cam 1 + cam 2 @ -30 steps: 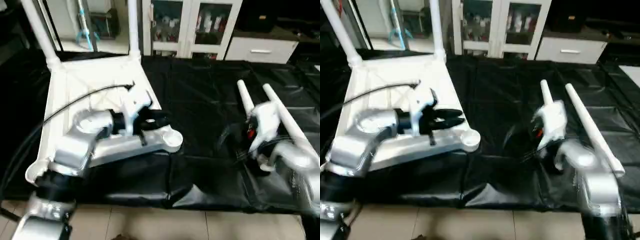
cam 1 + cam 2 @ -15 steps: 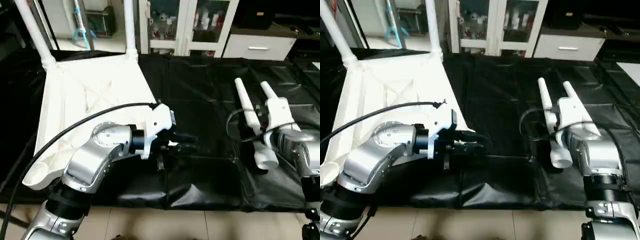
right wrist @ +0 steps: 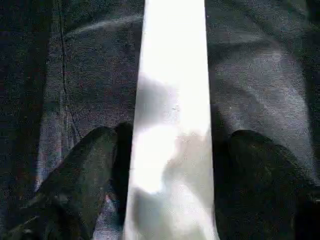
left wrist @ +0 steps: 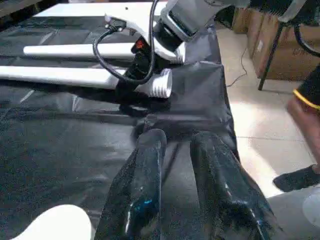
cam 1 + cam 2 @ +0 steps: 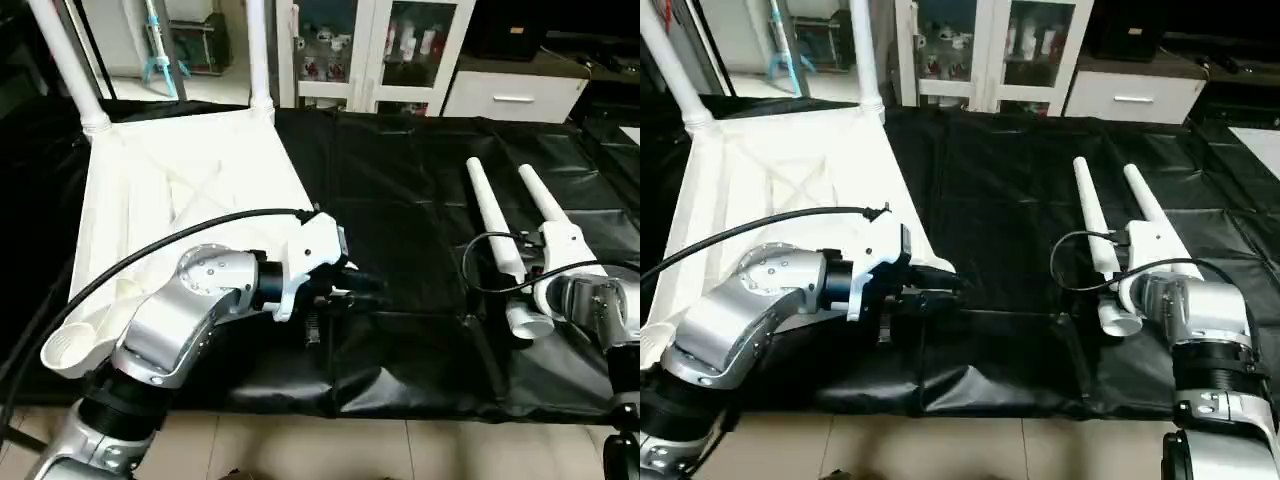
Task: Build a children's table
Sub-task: Pick table leg
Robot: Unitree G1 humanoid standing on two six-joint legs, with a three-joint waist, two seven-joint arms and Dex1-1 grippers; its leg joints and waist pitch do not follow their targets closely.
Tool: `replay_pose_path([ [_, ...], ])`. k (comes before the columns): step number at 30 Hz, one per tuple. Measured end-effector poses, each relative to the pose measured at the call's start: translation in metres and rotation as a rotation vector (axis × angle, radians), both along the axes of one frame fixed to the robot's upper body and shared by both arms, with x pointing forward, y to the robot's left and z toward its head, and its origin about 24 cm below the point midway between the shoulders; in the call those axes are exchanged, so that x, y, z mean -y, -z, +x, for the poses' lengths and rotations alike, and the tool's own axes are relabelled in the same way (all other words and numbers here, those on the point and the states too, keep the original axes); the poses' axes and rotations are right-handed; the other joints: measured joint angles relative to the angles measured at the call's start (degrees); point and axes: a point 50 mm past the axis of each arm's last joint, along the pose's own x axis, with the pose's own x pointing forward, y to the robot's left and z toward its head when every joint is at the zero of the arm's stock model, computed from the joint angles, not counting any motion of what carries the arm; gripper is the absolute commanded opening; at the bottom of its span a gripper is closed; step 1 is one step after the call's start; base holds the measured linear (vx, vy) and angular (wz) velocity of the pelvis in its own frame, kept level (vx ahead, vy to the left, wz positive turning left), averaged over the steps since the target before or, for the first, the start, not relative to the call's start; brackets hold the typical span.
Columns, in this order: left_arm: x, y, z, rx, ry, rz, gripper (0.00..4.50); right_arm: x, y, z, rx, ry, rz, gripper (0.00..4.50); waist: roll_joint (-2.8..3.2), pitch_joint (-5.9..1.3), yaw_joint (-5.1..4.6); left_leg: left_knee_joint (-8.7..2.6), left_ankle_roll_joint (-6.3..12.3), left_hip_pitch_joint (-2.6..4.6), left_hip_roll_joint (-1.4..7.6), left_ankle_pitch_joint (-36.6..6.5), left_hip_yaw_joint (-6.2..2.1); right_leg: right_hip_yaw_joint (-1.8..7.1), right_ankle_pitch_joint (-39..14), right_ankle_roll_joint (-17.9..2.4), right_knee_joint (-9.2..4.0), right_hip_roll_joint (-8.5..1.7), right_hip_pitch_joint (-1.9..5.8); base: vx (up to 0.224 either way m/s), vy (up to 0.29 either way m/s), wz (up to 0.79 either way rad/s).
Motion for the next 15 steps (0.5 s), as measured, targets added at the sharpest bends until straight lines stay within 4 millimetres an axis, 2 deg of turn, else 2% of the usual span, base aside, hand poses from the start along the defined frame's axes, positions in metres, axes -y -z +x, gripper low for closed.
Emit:
replay_pose_path([
  [4,-0.0033,-0.0001,0.0016,0.023,-0.019,0.021,1.15,0.0002,0.0028,-0.0015,-0.025,0.005,0.007,3.13,-0.66,0.00,0.01,0.00,-0.02,0.01,0.03,0.0,0.00,-0.01,0.0,0.0,0.04,0.00,-0.01,0.000,0.000,0.00],
  [7,-0.0037,-0.0001,0.0025,0.032,-0.031,0.023,1.15,0.0004,0.0038,-0.0015,-0.032,0.009,0.011,2.83,-0.86,-0.01,-0.02,0.01,-0.02,0.00,0.01,0.0,0.02,0.01,0.0,0.0,0.03,-0.01,-0.01,0.000,0.000,0.00],
  [15,-0.0018,-0.0004,0.0059,0.036,-0.063,0.013,1.15,0.0014,0.0042,-0.0018,-0.031,0.020,0.019,2.14,-0.95,-0.02,0.03,0.01,-0.03,0.01,0.02,0.0,0.02,0.00,0.0,0.0,0.06,-0.01,-0.01,0.000,0.000,0.00],
])
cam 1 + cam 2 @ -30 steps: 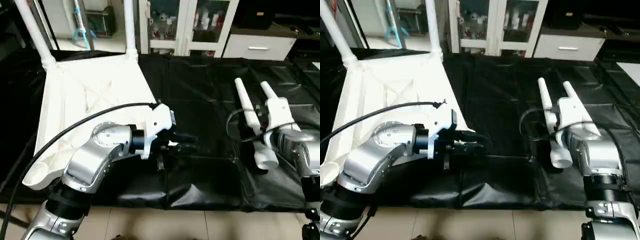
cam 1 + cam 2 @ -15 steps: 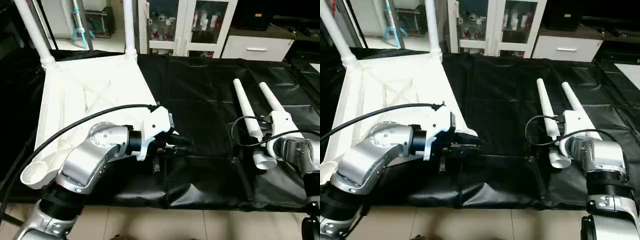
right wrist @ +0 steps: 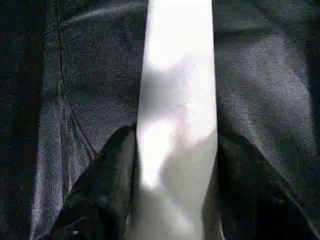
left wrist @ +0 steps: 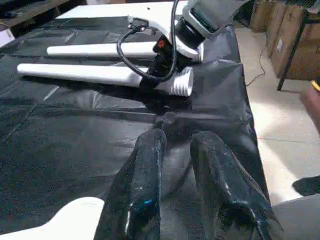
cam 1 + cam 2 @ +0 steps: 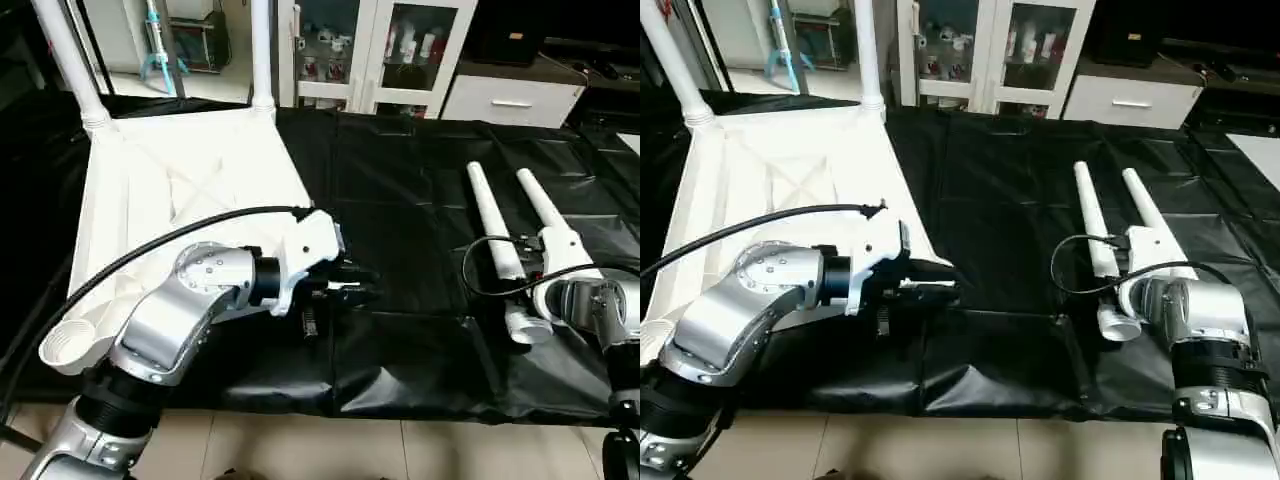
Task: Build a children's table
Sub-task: Pick table leg
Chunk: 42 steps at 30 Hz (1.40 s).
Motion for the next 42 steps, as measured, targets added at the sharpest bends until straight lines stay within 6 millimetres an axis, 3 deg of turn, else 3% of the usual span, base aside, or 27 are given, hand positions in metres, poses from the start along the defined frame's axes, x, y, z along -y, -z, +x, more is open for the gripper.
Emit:
replay_pose_path([
  [4,-0.002,-0.002,0.004,-0.003,-0.065,-0.028,1.15,-0.002,0.001,-0.001,0.016,0.006,0.021,1.94,-0.18,0.05,-0.03,0.00,0.00,0.01,0.01,0.0,0.00,0.00,0.0,0.0,0.02,0.00,0.00,0.000,0.000,0.00],
  [5,-0.003,-0.002,0.007,-0.008,-0.097,-0.041,1.42,-0.002,0.001,-0.002,0.018,0.003,0.022,1.91,-0.22,0.04,-0.03,0.00,0.00,0.01,0.01,0.0,0.00,0.00,0.0,0.0,0.02,0.00,0.00,0.000,0.000,0.00],
  [8,-0.007,0.001,0.023,-0.048,-0.285,-0.100,1.49,-0.008,0.001,-0.003,0.041,-0.013,0.038,1.90,-0.25,0.05,-0.07,0.06,0.00,-0.01,0.01,0.0,0.01,0.00,0.0,0.0,0.02,0.01,0.00,0.000,0.000,0.00],
  [9,-0.009,0.002,0.028,-0.063,-0.332,-0.117,1.70,-0.011,0.000,-0.003,0.057,-0.025,0.046,1.89,-0.18,0.04,-0.10,0.06,0.00,-0.02,0.01,0.0,0.00,0.01,0.0,0.0,0.01,0.01,0.00,0.000,0.000,0.00],
  [11,-0.006,0.000,0.031,-0.088,-0.365,-0.159,1.83,-0.014,0.000,-0.005,0.081,-0.040,0.055,1.89,-0.20,0.06,-0.10,0.06,0.00,-0.03,0.02,0.0,0.00,0.00,0.0,0.0,-0.01,0.01,0.00,0.000,0.000,0.00],
  [16,0.012,-0.024,0.041,-0.141,-0.381,-0.348,2.28,-0.028,-0.025,-0.001,0.289,-0.164,0.072,1.88,-0.68,0.27,0.17,0.07,0.03,-0.15,0.02,0.0,0.01,-0.01,0.0,0.0,-0.02,-0.01,-0.08,0.000,0.000,0.00],
  [19,0.019,-0.044,0.046,-0.182,-0.375,-0.447,2.39,-0.061,-0.058,0.004,0.519,-0.320,0.146,1.88,-1.12,0.38,0.00,0.05,0.02,-0.16,0.17,0.0,0.00,-0.07,0.0,0.0,0.06,0.09,-0.17,0.000,0.000,0.00],
  [21,0.027,-0.053,0.049,-0.259,-0.365,-0.505,2.74,-0.086,-0.076,0.003,0.643,-0.442,0.168,1.88,-1.28,0.41,0.20,0.06,0.03,-0.21,0.17,0.0,0.01,-0.06,0.0,0.0,0.04,0.09,-0.23,0.000,0.000,0.00],
  [25,0.030,-0.067,0.056,-0.328,-0.388,-0.597,2.81,-0.119,-0.089,-0.002,0.737,-0.584,0.230,1.88,-1.86,0.55,0.97,0.07,0.11,-0.23,0.15,0.1,0.02,-0.04,0.1,0.0,0.02,0.08,-0.24,0.000,0.000,0.00],
  [27,0.028,-0.070,0.060,-0.360,-0.404,-0.634,3.15,-0.132,-0.090,-0.007,0.754,-0.640,0.252,1.88,-2.05,0.55,1.47,0.07,0.10,-0.23,0.14,0.1,0.02,-0.04,0.1,0.0,-0.02,0.08,-0.23,0.000,0.000,0.00],
  [33,0.025,-0.080,0.064,-0.436,-0.417,-0.738,3.59,-0.146,-0.082,-0.019,0.728,-0.738,0.270,1.88,-2.17,0.57,2.30,0.11,0.17,-0.35,0.07,0.0,0.01,-0.03,0.1,0.0,-0.14,0.02,-0.18,0.000,0.000,0.00],
  [42,0.019,-0.080,0.063,-0.436,-0.456,-0.715,4.20,-0.141,-0.087,-0.010,0.786,-0.621,0.199,1.88,-2.16,0.58,1.91,0.11,0.00,-0.25,0.10,0.1,-0.01,-0.03,0.1,0.0,0.00,0.03,-0.18,0.000,0.000,0.00],
])
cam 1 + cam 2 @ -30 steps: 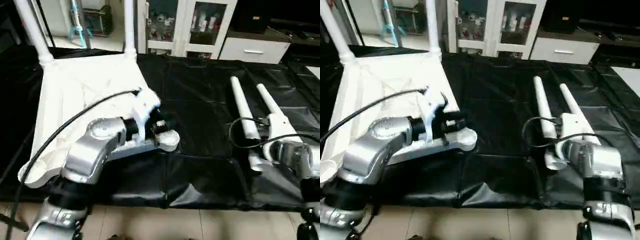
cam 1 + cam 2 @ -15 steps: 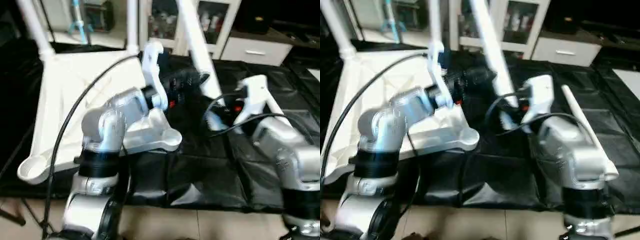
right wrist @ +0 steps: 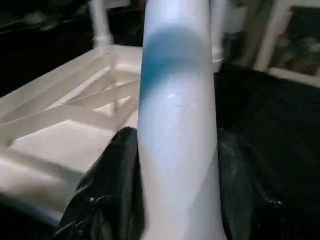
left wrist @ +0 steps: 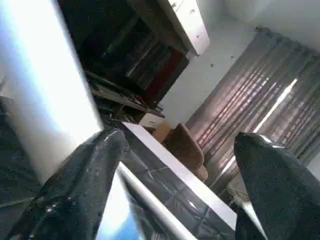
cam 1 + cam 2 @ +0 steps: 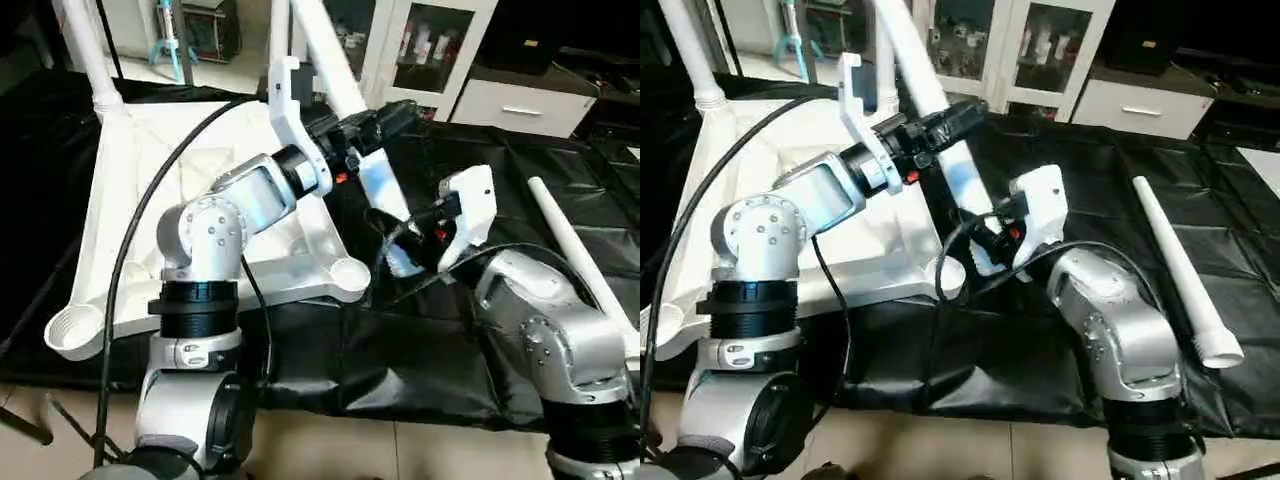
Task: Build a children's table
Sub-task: Pick table leg
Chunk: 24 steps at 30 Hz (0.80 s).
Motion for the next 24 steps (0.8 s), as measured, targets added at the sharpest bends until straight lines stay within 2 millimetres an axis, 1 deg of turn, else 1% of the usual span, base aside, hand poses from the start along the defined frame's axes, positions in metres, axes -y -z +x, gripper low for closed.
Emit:
replay_pose_path([
  [1,-0.003,0.002,0.001,-0.006,-0.013,0.009,4.37,0.003,-0.003,0.002,0.015,0.019,0.003,1.88,0.01,0.00,-0.10,0.00,-0.01,0.01,0.00,0.0,0.00,0.00,0.0,0.0,0.00,0.00,0.00,0.000,0.000,0.00],
  [3,-0.012,0.007,0.002,-0.024,-0.050,0.015,4.44,0.007,-0.007,0.003,0.043,0.028,0.000,1.88,0.06,0.00,-0.25,0.00,-0.01,0.01,0.01,0.0,-0.02,-0.01,0.0,0.0,0.00,0.02,0.01,0.000,0.000,0.00],
  [5,-0.016,0.010,0.004,-0.037,-0.069,0.016,4.48,0.007,-0.007,0.002,0.042,0.026,-0.001,1.88,0.12,0.03,-0.34,0.00,-0.01,-0.02,0.01,0.0,-0.04,0.00,0.0,0.0,-0.03,0.04,0.01,0.000,0.000,0.00],
  [8,-0.015,0.010,0.004,-0.036,-0.070,0.008,4.50,0.002,-0.005,-0.003,0.042,-0.021,-0.017,1.88,0.12,0.04,-0.25,-0.02,0.00,-0.04,0.01,0.0,-0.04,-0.01,0.0,0.0,-0.06,0.04,0.01,0.000,0.000,0.00],
  [12,-0.010,0.008,0.004,-0.033,-0.063,0.000,4.50,-0.015,0.000,-0.016,0.036,-0.144,-0.035,1.88,0.12,0.04,-0.29,-0.01,0.01,-0.03,0.01,0.0,-0.05,-0.01,0.0,0.0,-0.09,0.04,0.04,0.000,0.000,0.00],
  [15,-0.009,0.008,0.004,-0.035,-0.060,-0.003,4.50,-0.017,0.000,-0.019,0.041,-0.174,-0.052,1.88,0.12,0.04,-0.30,0.01,0.00,0.05,0.01,0.0,-0.05,0.00,0.1,0.0,-0.08,0.03,0.10,0.000,0.000,0.00],
  [16,-0.009,0.008,0.004,-0.035,-0.061,-0.003,4.21,-0.018,0.000,-0.020,0.043,-0.182,-0.056,1.88,0.12,0.04,-0.31,0.01,-0.01,0.08,0.01,0.0,-0.05,0.00,0.1,0.0,-0.08,0.03,0.12,0.000,0.000,0.00],
  [20,-0.009,0.011,0.006,-0.054,-0.075,0.001,4.09,-0.020,0.001,-0.020,0.040,-0.191,-0.063,1.88,0.15,0.04,-0.29,0.02,-0.05,0.07,0.01,0.0,-0.08,0.00,0.1,0.0,-0.07,0.04,0.13,0.000,0.000,0.00],
  [22,-0.009,0.013,0.007,-0.070,-0.083,0.006,3.82,-0.020,0.002,-0.019,0.036,-0.188,-0.067,1.88,0.15,0.04,-0.28,0.01,-0.04,0.05,0.00,0.0,-0.08,-0.01,0.1,0.0,-0.10,0.04,0.12,0.000,0.000,0.00],
  [24,-0.009,0.014,0.007,-0.082,-0.095,0.010,3.71,-0.020,0.003,-0.019,0.034,-0.187,-0.067,1.88,0.16,0.05,-0.28,0.01,-0.04,0.05,0.00,0.0,-0.09,-0.01,0.1,0.0,-0.11,0.04,0.12,0.000,0.000,0.00],
])
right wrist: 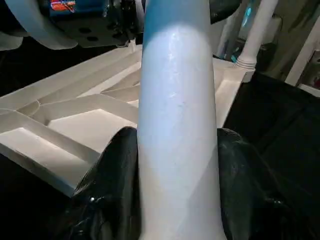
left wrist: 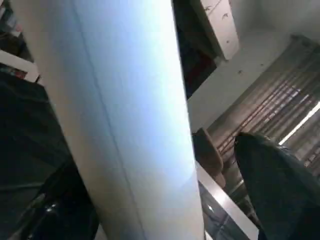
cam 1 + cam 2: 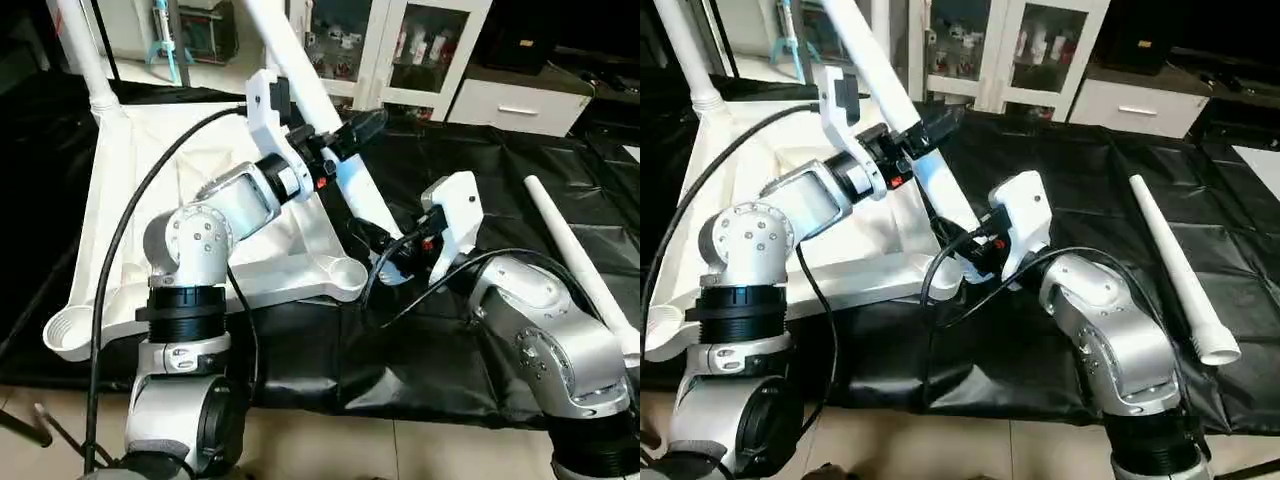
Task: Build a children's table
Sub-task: Pick table leg
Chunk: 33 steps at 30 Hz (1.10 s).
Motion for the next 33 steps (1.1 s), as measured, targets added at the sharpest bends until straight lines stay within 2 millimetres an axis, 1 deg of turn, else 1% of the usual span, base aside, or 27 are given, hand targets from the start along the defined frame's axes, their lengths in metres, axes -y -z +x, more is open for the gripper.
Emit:
replay_pose_path([
  [2,0.000,0.001,0.000,-0.006,-0.007,0.003,3.63,0.000,0.000,0.000,0.000,-0.001,-0.001,1.88,0.02,0.01,0.00,-0.01,0.00,0.00,0.01,0.0,0.00,-0.01,0.0,0.0,0.00,0.01,0.00,0.000,0.000,0.00],
  [3,0.000,0.001,0.001,-0.007,-0.007,0.002,3.37,0.000,0.000,0.000,-0.001,-0.001,-0.001,1.88,0.03,0.02,0.00,-0.01,0.00,0.00,0.01,0.0,0.00,-0.01,0.0,0.0,0.00,0.01,0.00,0.000,0.000,0.00],
  [4,-0.001,0.001,0.001,-0.007,-0.008,0.002,3.30,-0.001,0.001,0.000,-0.002,-0.002,-0.002,1.88,0.07,0.04,0.00,0.00,0.00,0.00,0.01,0.0,-0.01,-0.01,0.0,0.0,0.00,0.01,0.00,0.000,0.000,0.00],
  [8,-0.003,0.001,0.001,-0.013,-0.020,-0.002,3.18,-0.002,0.001,0.000,-0.001,-0.005,0.001,1.88,0.09,0.05,0.00,0.00,-0.01,0.01,0.01,0.0,-0.01,-0.01,0.0,0.0,0.02,0.01,0.00,0.000,0.000,0.00],
  [10,-0.005,0.001,0.002,-0.015,-0.028,-0.007,2.86,-0.003,0.001,0.000,-0.002,-0.007,0.001,1.88,0.09,0.05,0.01,0.00,-0.01,0.01,0.01,0.0,-0.01,-0.01,0.0,0.0,0.02,0.01,0.00,0.000,0.000,0.00],
  [12,-0.006,0.001,0.002,-0.020,-0.038,-0.005,2.81,-0.003,0.001,0.000,-0.002,-0.009,0.001,1.88,0.09,0.05,0.03,0.00,-0.01,0.01,0.01,0.0,-0.02,-0.01,0.0,0.0,0.02,0.01,0.00,0.000,0.000,0.00],
  [15,-0.008,0.003,0.004,-0.032,-0.054,-0.014,2.44,-0.005,0.002,0.000,-0.004,-0.013,-0.005,1.88,0.13,0.06,0.03,0.00,-0.01,0.01,0.00,0.0,-0.02,-0.01,0.0,0.0,0.02,0.01,0.00,0.000,0.000,0.00],
  [16,-0.009,0.003,0.005,-0.036,-0.061,-0.018,2.41,-0.005,0.002,0.000,-0.006,-0.013,-0.004,2.23,0.17,0.07,0.03,0.00,-0.01,0.00,0.00,0.0,-0.02,-0.01,0.0,0.0,0.01,0.01,0.00,0.000,0.000,0.00],
  [17,-0.010,0.004,0.005,-0.040,-0.066,-0.024,2.41,-0.005,0.002,0.000,-0.007,-0.014,-0.002,2.23,0.19,0.08,0.03,0.00,-0.01,0.00,0.00,0.0,-0.02,-0.01,0.0,0.0,0.01,0.01,0.00,0.000,0.000,0.00],
  [18,-0.009,0.004,0.005,-0.042,-0.066,-0.032,2.27,-0.006,0.004,0.000,-0.016,-0.014,0.006,2.58,0.20,0.08,0.05,0.00,-0.01,0.01,0.00,0.0,-0.02,-0.01,0.0,0.0,0.02,0.01,0.00,0.000,0.000,0.00],
  [19,-0.010,0.003,0.005,-0.043,-0.069,-0.033,2.27,-0.007,0.004,0.000,-0.020,-0.017,0.014,2.58,0.24,0.09,0.03,0.00,-0.01,0.01,0.00,0.0,-0.02,-0.01,0.0,0.0,0.02,0.01,0.00,0.000,0.000,0.00],
  [20,-0.010,0.003,0.006,-0.043,-0.072,-0.034,2.12,-0.008,0.005,0.000,-0.022,-0.018,0.017,2.60,0.28,0.12,0.03,0.00,-0.01,0.01,0.00,0.0,-0.02,-0.01,0.0,0.0,0.02,0.01,0.00,0.000,0.000,0.00],
  [22,-0.012,0.000,0.007,-0.035,-0.084,-0.034,2.00,-0.008,0.005,0.000,-0.024,-0.021,0.019,2.90,0.31,0.13,0.03,0.00,-0.01,0.01,0.01,0.0,-0.02,-0.01,0.0,0.0,0.03,0.01,0.00,0.000,0.000,0.00],
  [23,-0.013,-0.001,0.008,-0.027,-0.090,-0.036,2.00,-0.008,0.004,0.000,-0.025,-0.024,0.023,2.90,0.31,0.13,0.03,0.00,-0.01,0.01,0.01,0.0,-0.02,-0.01,0.0,0.0,0.03,0.01,0.00,0.000,0.000,0.00],
  [24,-0.015,-0.004,0.009,-0.018,-0.099,-0.038,1.88,-0.008,0.004,0.000,-0.028,-0.031,0.030,3.04,0.32,0.13,0.04,0.00,-0.01,0.02,0.01,0.0,-0.03,-0.01,0.0,0.0,0.04,0.01,0.00,0.000,0.000,0.00],
  [26,-0.019,-0.006,0.011,-0.007,-0.114,-0.032,1.85,-0.009,0.003,-0.001,-0.031,-0.049,0.048,3.11,0.35,0.14,0.04,0.00,-0.01,0.01,0.00,0.0,-0.02,-0.01,0.0,0.0,0.02,0.01,0.00,0.000,0.000,0.00],
  [27,-0.021,-0.006,0.012,-0.003,-0.126,-0.025,1.84,-0.007,0.000,-0.003,-0.034,-0.065,0.076,3.28,0.36,0.15,0.06,0.00,-0.01,0.01,0.00,0.0,-0.02,-0.01,0.0,0.0,0.01,0.01,0.00,0.000,0.000,0.00],
  [29,-0.026,-0.007,0.015,-0.001,-0.147,-0.010,1.83,-0.003,-0.006,-0.007,-0.034,-0.104,0.128,3.31,0.36,0.15,0.15,0.00,-0.01,0.01,0.01,0.0,-0.03,-0.01,0.0,0.0,0.02,0.01,0.00,0.000,0.000,0.00],
  [32,-0.032,-0.008,0.017,0.021,-0.166,0.027,1.83,0.016,-0.023,-0.006,-0.042,-0.121,0.269,3.31,0.36,0.15,0.31,0.02,0.01,0.02,-0.01,0.0,-0.02,0.00,0.0,0.0,0.02,0.00,0.01,0.000,0.000,0.00],
  [33,-0.033,-0.008,0.017,0.028,-0.165,0.035,1.82,0.027,-0.032,-0.003,-0.032,-0.107,0.318,3.31,0.36,0.15,0.33,0.04,0.01,0.01,-0.01,0.0,-0.02,0.00,0.0,0.0,0.03,0.00,0.01,0.000,0.000,0.00],
])
